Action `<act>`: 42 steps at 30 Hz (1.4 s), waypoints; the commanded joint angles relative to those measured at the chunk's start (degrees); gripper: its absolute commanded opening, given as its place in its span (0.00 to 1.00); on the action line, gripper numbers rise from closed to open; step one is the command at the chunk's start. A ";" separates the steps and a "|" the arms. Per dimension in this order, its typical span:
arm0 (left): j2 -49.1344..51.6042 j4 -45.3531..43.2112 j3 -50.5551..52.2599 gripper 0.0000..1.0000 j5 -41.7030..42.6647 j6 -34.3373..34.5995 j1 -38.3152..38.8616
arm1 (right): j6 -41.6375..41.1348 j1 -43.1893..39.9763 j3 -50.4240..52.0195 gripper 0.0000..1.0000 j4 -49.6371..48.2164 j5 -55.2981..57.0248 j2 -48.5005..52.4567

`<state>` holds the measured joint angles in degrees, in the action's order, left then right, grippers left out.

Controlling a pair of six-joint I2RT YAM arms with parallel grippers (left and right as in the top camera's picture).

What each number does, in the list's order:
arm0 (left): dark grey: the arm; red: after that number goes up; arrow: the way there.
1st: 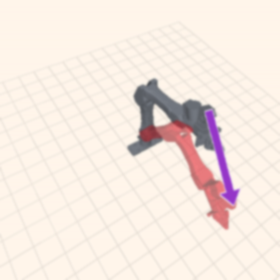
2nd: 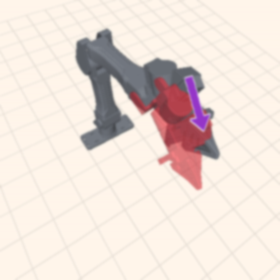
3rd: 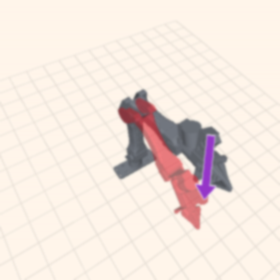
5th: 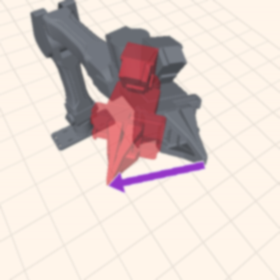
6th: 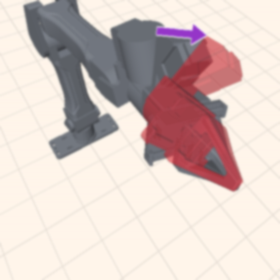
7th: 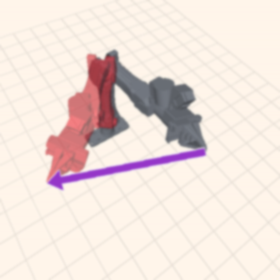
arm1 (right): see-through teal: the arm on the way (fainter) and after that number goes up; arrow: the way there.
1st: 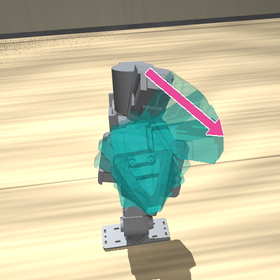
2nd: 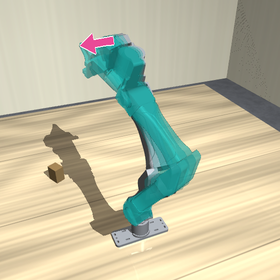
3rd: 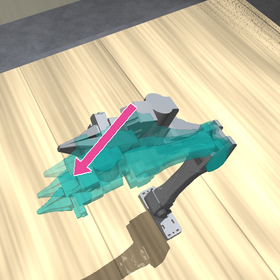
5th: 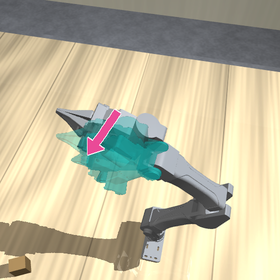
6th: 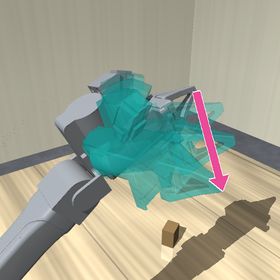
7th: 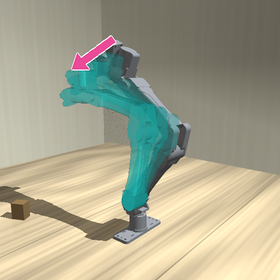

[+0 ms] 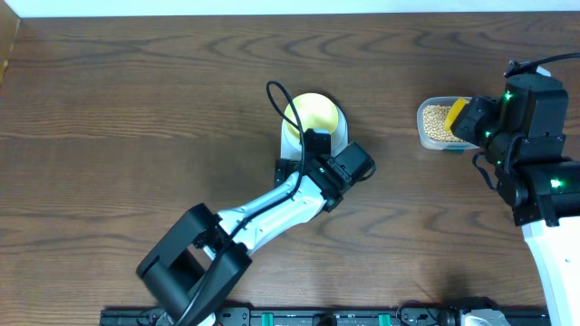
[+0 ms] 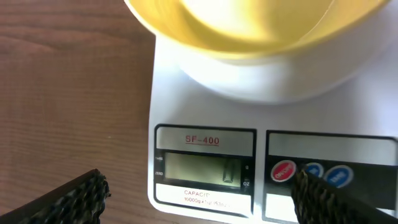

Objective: Scoop item into bowl and weigh 50g on scale

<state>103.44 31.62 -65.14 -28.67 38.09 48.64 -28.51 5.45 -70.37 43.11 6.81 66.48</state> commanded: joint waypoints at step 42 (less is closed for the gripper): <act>-4.33 0.42 0.52 0.96 -0.94 -1.01 -0.09 | 3.93 -0.26 -1.20 0.01 -0.04 0.55 -0.59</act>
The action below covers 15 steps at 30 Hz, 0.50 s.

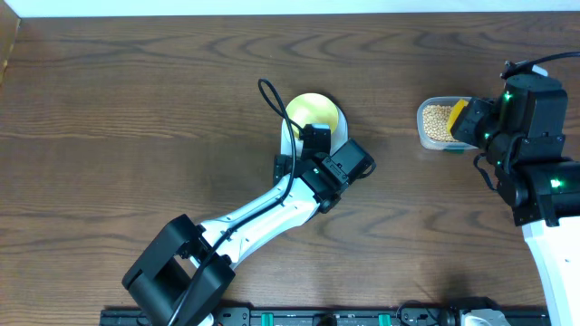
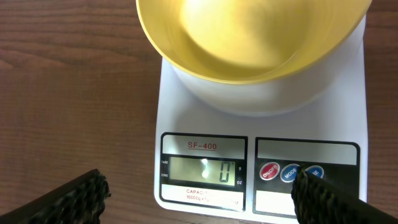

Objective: Scoop item into bowl and weigh 50g on scale

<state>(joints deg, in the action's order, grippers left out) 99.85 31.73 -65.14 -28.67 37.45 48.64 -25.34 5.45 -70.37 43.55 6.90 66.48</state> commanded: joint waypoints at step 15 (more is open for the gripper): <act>-0.74 0.59 0.52 0.96 -0.94 -0.37 -0.07 | 2.29 -0.22 -1.18 0.01 1.49 0.44 -0.48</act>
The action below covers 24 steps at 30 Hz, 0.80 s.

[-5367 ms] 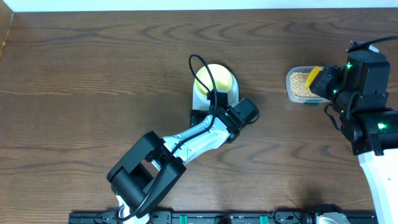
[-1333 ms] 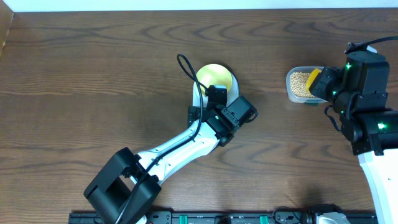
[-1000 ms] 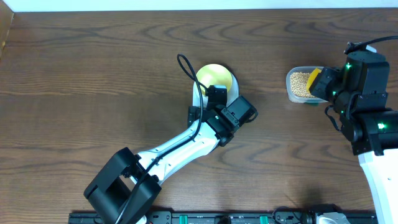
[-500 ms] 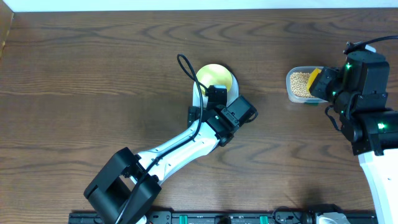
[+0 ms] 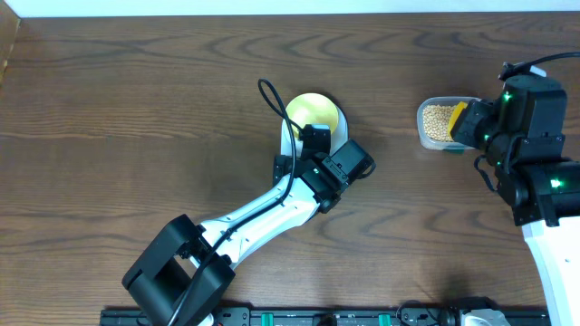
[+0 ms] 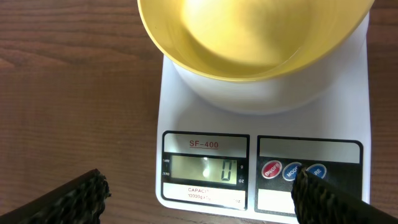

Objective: Scoop item into bowl and weigh 50g on scale

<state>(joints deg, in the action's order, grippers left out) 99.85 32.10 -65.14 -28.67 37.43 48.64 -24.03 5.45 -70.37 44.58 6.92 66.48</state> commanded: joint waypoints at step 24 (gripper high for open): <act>-0.74 -0.11 0.52 0.96 -3.61 -0.37 -0.09 | 6.08 -0.22 -1.18 0.01 0.66 0.46 -0.48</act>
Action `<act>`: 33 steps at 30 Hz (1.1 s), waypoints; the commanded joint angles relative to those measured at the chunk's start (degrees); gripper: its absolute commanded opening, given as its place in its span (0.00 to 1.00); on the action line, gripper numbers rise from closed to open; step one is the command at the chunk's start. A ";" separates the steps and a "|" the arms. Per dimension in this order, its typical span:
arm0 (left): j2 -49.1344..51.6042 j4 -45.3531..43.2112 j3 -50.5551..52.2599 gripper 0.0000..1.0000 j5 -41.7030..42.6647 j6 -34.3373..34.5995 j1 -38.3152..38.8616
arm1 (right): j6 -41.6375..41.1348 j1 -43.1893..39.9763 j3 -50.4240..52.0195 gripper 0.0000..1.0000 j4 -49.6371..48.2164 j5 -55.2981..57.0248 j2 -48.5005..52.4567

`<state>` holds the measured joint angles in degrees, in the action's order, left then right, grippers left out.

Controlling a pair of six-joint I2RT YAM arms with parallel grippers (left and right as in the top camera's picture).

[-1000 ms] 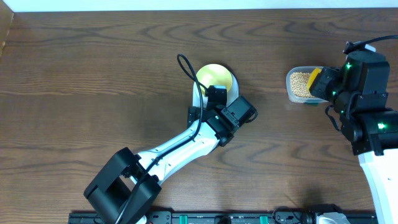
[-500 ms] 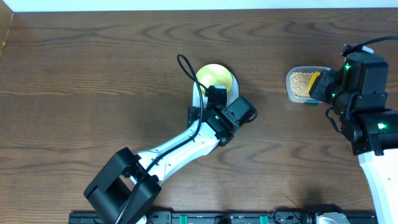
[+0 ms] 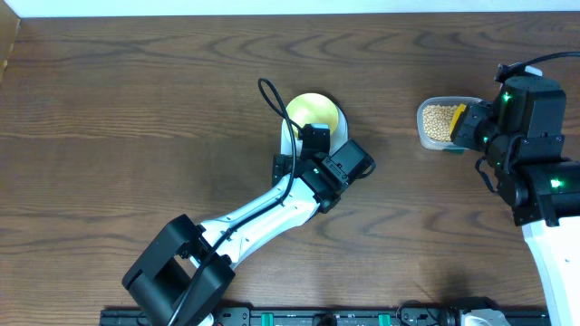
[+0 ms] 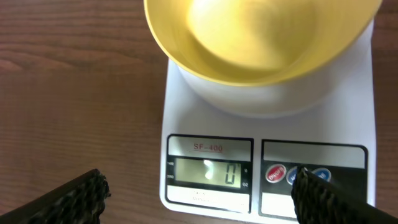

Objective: Scoop item into bowl and weigh 50g on scale

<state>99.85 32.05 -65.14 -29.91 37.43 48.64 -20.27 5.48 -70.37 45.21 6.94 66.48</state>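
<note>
A yellow bowl [image 4: 261, 37] stands empty on the white scale [image 4: 357, 93], whose display [image 4: 208, 173] reads 0. My left gripper [image 4: 199, 204] hovers open over the scale's front edge, its right finger [image 4: 323, 199] by the buttons [image 4: 277, 174]. Overhead, the bowl [image 3: 314, 112] lies mid-table with the left arm over the scale. At the right, my right gripper [image 3: 468, 127] holds a yellow scoop [image 3: 459, 115] at the clear container of beans [image 3: 435, 122].
Dark wooden table [image 3: 136, 109] all round. The right arm's body [image 3: 535, 172] fills the right edge. A black rail [image 3: 299, 317] runs along the front edge.
The left wrist camera has shifted slightly, so the scale sits a little further right and lower in its view. Less of the yellow scoop shows over the container. Display still reads 0.
At first my left gripper was low and close to the scale, its right finger over the buttons, the display faint. Then it stood further back with the display reading 0, and has stayed there. The right gripper has kept the scoop at the bean container, with less of it showing each time.
</note>
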 commanded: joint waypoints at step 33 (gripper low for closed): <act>-21.66 10.43 0.52 0.97 38.93 -40.11 -18.67 | 5.31 -0.24 -1.18 0.01 -2.60 1.05 -0.48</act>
<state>81.28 38.76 -65.14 -1.67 9.78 33.61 -14.87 5.48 -70.37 42.00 7.44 66.48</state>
